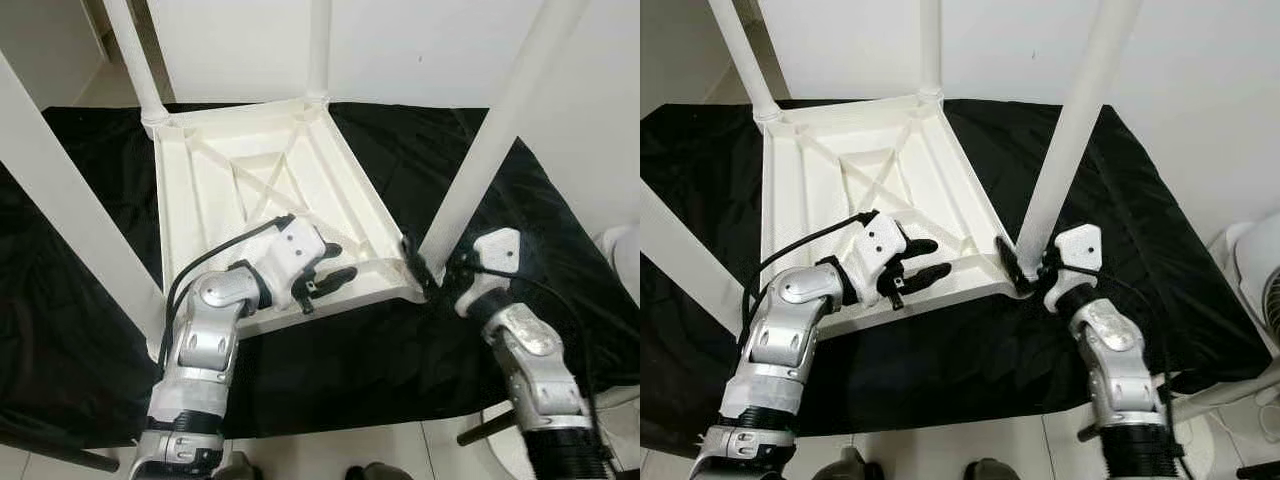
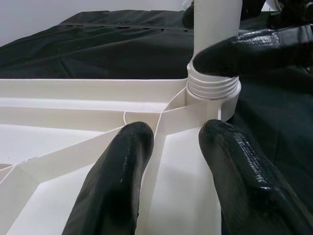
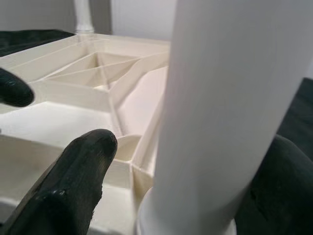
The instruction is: Building children table
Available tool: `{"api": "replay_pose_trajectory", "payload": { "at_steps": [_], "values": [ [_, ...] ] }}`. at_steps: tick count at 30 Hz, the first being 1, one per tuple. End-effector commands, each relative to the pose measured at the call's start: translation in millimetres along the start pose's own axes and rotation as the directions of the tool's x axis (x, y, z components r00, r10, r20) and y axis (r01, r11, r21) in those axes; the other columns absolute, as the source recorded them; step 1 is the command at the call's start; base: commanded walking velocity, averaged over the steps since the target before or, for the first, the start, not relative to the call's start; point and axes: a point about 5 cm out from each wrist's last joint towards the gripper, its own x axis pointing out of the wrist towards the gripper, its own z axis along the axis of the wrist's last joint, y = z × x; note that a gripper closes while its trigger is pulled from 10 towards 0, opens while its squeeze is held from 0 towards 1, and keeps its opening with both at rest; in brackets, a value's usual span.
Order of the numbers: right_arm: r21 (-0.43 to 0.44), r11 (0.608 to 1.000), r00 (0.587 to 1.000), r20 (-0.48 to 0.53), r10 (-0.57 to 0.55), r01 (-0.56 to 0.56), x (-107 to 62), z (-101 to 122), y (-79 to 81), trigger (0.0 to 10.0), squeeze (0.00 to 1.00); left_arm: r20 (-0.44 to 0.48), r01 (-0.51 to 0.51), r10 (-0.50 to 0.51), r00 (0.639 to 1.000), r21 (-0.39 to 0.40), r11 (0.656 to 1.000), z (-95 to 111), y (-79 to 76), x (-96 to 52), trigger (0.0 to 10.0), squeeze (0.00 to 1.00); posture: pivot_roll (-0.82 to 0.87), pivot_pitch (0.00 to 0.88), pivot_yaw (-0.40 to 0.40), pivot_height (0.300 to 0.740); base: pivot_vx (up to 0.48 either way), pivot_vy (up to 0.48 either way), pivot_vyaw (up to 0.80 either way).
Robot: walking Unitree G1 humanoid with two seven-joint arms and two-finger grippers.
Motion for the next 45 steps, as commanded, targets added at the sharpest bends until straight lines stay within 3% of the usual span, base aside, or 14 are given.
{"api": "replay_pose_trajectory", "payload": {
  "at_steps": [1,7,8,9,18,19,20,23,25,30,32,37,41,45],
  "values": [
    [0.004,0.997,0.997,-0.028,0.074,-0.074,1.7,-4,1.6,10.0,0.0,0.007,-0.224,0.224,0.975,-0.012,0.975,-2,9.1,-0.1,10.0,0.0,-0.1,0.028,0.043,0.74,0.0,0.0,0.0],
    [-0.002,0.99,0.989,-0.049,0.137,-0.138,4.1,-9,0.0,10.0,0.0,0.032,-0.172,0.173,0.984,-0.034,0.984,-1,3.2,0.0,10.0,0.0,-0.1,0.032,0.046,0.74,0.0,0.0,0.0],
    [-0.006,0.989,0.988,-0.054,0.144,-0.144,5.5,-10,-1.4,4.5,0.0,0.034,-0.158,0.159,0.987,-0.028,0.987,-1,1.4,-0.1,10.0,0.0,-0.1,0.032,0.046,0.74,0.0,0.0,0.0],
    [-0.009,0.989,0.988,-0.057,0.146,-0.146,7.0,-11,-3.0,0.0,0.0,0.039,-0.142,0.143,0.989,-0.023,0.99,-1,-0.3,-0.4,10.0,0.0,-0.11,0.033,0.049,0.74,0.0,0.0,0.0],
    [0.007,0.994,0.99,-0.087,0.109,-0.109,5.8,-19,-9.5,0.4,0.0,0.067,-0.096,0.098,0.993,-0.026,0.995,2,-4.1,-0.6,10.0,0.0,-0.12,0.039,0.055,0.74,0.0,0.0,0.0],
    [0.011,0.995,0.991,-0.088,0.098,-0.097,5.2,-20,-9.7,4.8,0.0,0.067,-0.097,0.099,0.993,-0.026,0.995,2,-3.9,-0.5,10.0,0.0,-0.12,0.039,0.055,0.74,0.0,0.0,0.0],
    [0.022,0.999,0.996,-0.079,0.043,-0.041,5.0,-20,-10.8,10.0,0.0,0.063,-0.102,0.103,0.993,-0.028,0.994,2,-3.9,0.0,10.0,0.0,-0.12,0.041,0.052,0.74,0.0,0.0,0.0],
    [0.024,0.999,0.997,-0.073,0.024,-0.022,5.3,-19,-11.6,10.0,0.0,0.062,-0.103,0.105,0.993,-0.03,0.994,2,-4.0,0.1,10.0,0.0,-0.12,0.041,0.052,0.74,0.0,0.0,0.0],
    [0.025,0.997,0.997,-0.039,-0.068,0.069,6.2,-16,-13.9,10.0,0.0,0.044,-0.118,0.119,0.992,-0.042,0.992,1,-2.7,0.3,10.0,0.0,-0.12,0.042,0.05,0.74,0.0,0.0,0.0],
    [0.093,0.957,0.961,-0.008,-0.275,0.275,5.2,-12,-8.0,10.0,0.0,0.057,-0.142,0.145,0.988,-0.063,0.988,2,-2.5,0.0,10.0,0.0,-0.12,0.051,0.039,0.74,0.0,0.0,0.0],
    [0.095,0.917,0.922,-0.035,-0.386,0.387,5.5,-13,-1.8,10.0,0.0,0.059,-0.152,0.155,0.986,-0.059,0.987,2,-3.1,0.1,10.0,0.0,-0.12,0.055,0.029,0.74,0.0,0.0,0.0],
    [0.111,0.889,0.896,-0.05,-0.442,0.445,7.1,-12,8.7,10.0,0.0,0.06,-0.164,0.167,0.984,-0.061,0.985,1,-3.7,0.7,10.0,0.0,-0.12,0.05,0.021,0.74,0.0,0.0,0.0],
    [0.132,0.828,0.839,-0.061,-0.541,0.544,9.8,-11,25.2,10.0,0.0,0.067,-0.181,0.185,0.98,-0.069,0.981,2,-4.5,1.6,10.0,0.0,-0.11,0.055,0.0,0.74,0.0,0.0,0.0],
    [0.139,0.817,0.828,-0.066,-0.556,0.56,14.0,-10,37.0,10.0,0.0,0.065,-0.192,0.196,0.978,-0.073,0.979,1,-3.9,0.2,10.0,0.0,-0.11,0.052,0.0,0.74,0.0,0.0,0.0]
  ]
}}
